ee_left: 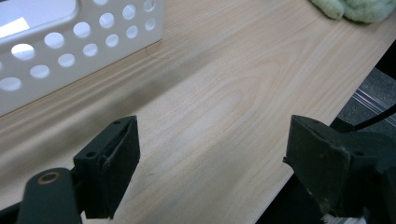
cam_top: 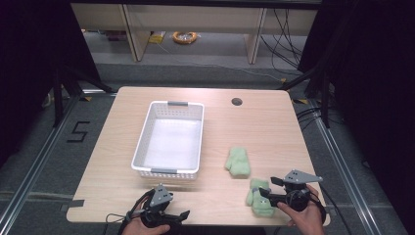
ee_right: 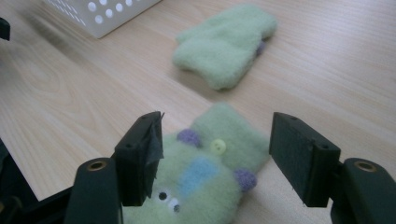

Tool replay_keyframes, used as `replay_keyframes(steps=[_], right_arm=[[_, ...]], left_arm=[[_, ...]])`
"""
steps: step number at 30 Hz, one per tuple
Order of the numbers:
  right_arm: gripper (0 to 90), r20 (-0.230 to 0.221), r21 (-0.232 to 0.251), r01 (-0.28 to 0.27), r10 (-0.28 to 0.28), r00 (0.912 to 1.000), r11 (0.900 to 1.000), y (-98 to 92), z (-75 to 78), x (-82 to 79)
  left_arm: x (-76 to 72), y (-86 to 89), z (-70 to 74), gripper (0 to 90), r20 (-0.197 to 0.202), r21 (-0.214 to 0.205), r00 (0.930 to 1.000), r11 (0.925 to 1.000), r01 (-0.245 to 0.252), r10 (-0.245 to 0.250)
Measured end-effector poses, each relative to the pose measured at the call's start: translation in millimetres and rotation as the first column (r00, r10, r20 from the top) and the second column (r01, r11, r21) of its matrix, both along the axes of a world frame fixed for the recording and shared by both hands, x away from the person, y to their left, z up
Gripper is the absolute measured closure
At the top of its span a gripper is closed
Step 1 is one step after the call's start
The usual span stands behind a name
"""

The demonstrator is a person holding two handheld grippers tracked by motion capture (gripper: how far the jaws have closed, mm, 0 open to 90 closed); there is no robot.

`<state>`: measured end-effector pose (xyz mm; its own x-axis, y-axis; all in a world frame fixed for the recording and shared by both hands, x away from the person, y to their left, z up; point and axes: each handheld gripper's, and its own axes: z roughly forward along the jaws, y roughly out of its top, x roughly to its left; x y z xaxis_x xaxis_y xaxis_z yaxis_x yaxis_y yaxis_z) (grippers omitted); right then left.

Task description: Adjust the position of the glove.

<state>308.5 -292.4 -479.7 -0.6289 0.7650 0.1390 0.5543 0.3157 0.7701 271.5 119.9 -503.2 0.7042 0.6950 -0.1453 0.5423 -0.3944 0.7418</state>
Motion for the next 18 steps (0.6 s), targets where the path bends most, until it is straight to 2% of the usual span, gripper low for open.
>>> replay_keyframes(steps=[2,3,5,8,9,10,14,17,18], right_arm=[[39.3,0.004,0.006,-0.005,0.005,1.0000,1.0000,0.1,1.2,0.7],[40.2,0.020,-0.011,-0.021,0.021,0.9996,0.9997,-1.3,2.2,2.7],[43.0,0.010,-0.002,-0.012,0.012,0.9999,0.9999,1.1,5.4,2.3],[46.8,0.049,-0.031,-0.053,0.054,0.9973,0.9981,2.0,11.6,8.5],[47.2,0.029,-0.029,-0.061,0.062,0.9976,0.9977,4.4,13.6,9.4],[47.5,0.045,-0.033,-0.055,0.056,0.9974,0.9980,6.6,15.4,10.9],[49.7,0.060,-0.058,-0.089,0.092,0.9939,0.9943,11.1,19.6,19.9],[49.7,0.048,-0.067,-0.101,0.105,0.9933,0.9926,13.9,22.2,26.2],[49.7,0.054,-0.073,-0.105,0.109,0.9926,0.9918,15.0,22.7,28.8]], left_arm=[[-0.1,-0.4,-0.4,17.2,0.005,-0.001,1.0000,1.0000,-0.006,0.006],[-0.1,-0.3,-0.4,17.3,0.005,0.000,1.0000,1.0000,-0.005,0.005],[0.2,-0.2,-0.4,17.3,0.006,0.000,1.0000,1.0000,-0.005,0.005],[0.3,-1.5,-1.6,17.3,0.001,-0.016,0.9999,0.9998,-0.014,0.014],[0.1,-1.6,-1.3,17.3,0.000,-0.013,0.9999,0.9998,-0.016,0.016],[0.2,-1.7,-1.3,17.2,0.000,-0.013,0.9999,0.9998,-0.015,0.015],[0.4,-0.3,-0.4,17.2,-0.006,0.003,1.0000,1.0000,0.002,-0.002],[0.6,-0.7,-1.1,17.3,0.004,-0.006,0.9999,0.9999,-0.009,0.009],[1.1,-0.7,-1.5,17.3,0.009,0.008,0.9997,0.9997,-0.021,0.021]])
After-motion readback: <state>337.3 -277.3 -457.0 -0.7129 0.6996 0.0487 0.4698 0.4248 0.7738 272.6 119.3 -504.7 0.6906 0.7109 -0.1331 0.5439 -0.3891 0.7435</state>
